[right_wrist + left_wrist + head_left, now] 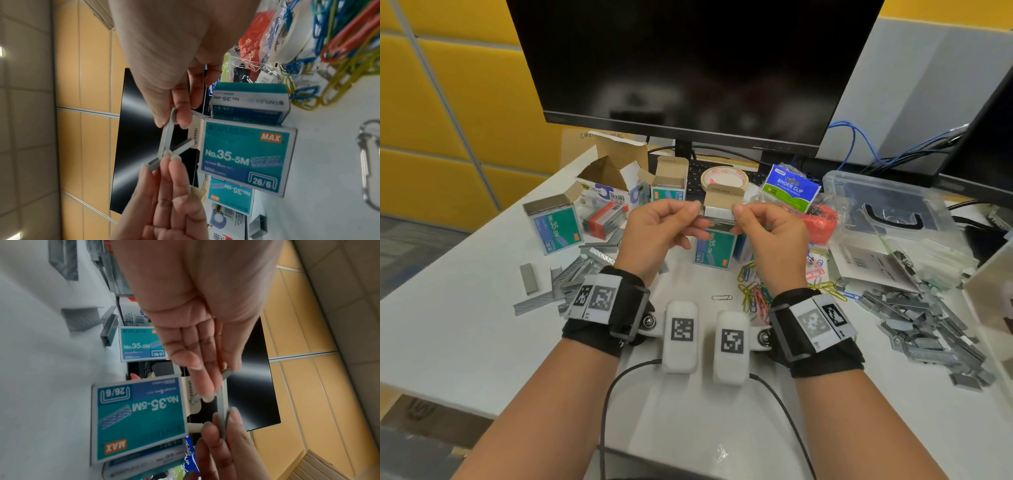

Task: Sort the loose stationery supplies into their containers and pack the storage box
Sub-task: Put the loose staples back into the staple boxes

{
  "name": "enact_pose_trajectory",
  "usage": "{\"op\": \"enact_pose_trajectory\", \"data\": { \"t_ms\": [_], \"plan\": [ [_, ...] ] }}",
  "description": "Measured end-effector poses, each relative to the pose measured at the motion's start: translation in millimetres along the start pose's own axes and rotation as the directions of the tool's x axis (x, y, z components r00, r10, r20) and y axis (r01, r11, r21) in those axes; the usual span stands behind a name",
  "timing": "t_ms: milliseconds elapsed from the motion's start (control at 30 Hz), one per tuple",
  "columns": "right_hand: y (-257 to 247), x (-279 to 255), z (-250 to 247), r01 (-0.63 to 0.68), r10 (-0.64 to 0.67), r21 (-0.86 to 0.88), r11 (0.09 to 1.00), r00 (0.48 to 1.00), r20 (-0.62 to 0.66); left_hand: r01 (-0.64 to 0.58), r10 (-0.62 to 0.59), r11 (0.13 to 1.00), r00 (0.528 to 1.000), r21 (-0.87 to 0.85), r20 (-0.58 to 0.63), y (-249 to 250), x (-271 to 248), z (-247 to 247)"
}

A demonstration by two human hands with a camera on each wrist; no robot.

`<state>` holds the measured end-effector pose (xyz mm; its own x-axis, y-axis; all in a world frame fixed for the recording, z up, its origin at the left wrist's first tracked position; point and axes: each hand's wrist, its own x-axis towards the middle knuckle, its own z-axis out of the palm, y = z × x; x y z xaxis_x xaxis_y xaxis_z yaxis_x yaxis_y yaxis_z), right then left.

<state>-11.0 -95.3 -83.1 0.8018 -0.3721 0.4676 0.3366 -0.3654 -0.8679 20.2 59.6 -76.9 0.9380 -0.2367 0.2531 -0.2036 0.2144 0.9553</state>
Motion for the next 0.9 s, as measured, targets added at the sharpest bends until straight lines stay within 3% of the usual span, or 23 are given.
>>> {"op": "enact_pose_trajectory", "data": {
  "t_ms": [200,367,500,700,900],
  "plan": [
    [0.8,0.5,1.6,-0.035,0.035,0.037,0.999,0.999,-0.011,0.017,-0.016,0.999,0.999,-0.027,0.031,0.2,0.7,-0.3],
    [-0.4,0.2,0.9,0.046,-0.047,-0.035,0.998,0.998,-0.04,0.017,-0.011,0.997,0.997,-0.07,0.073,1.8,-0.1,0.1],
    [-6.2,-1.7,1.9,0.048,-0.049,0.03,0.998,0.999,0.017,-0.002,0.011,0.996,0.995,-0.088,0.097,1.6,-2.1,1.8],
    [-5.8,-3.0,3.2,0.069,-0.069,0.061,0.996,0.998,0.006,0.01,-0.003,0.995,0.997,-0.095,0.077,3.1,-1.7,4.5],
    [-8.3,-3.3,1.9,0.085,-0.097,0.126,0.988,0.991,0.089,-0.047,0.048,0.999,0.999,-0.018,0.013,-2.8,0.9,-0.3]
  ]
}}
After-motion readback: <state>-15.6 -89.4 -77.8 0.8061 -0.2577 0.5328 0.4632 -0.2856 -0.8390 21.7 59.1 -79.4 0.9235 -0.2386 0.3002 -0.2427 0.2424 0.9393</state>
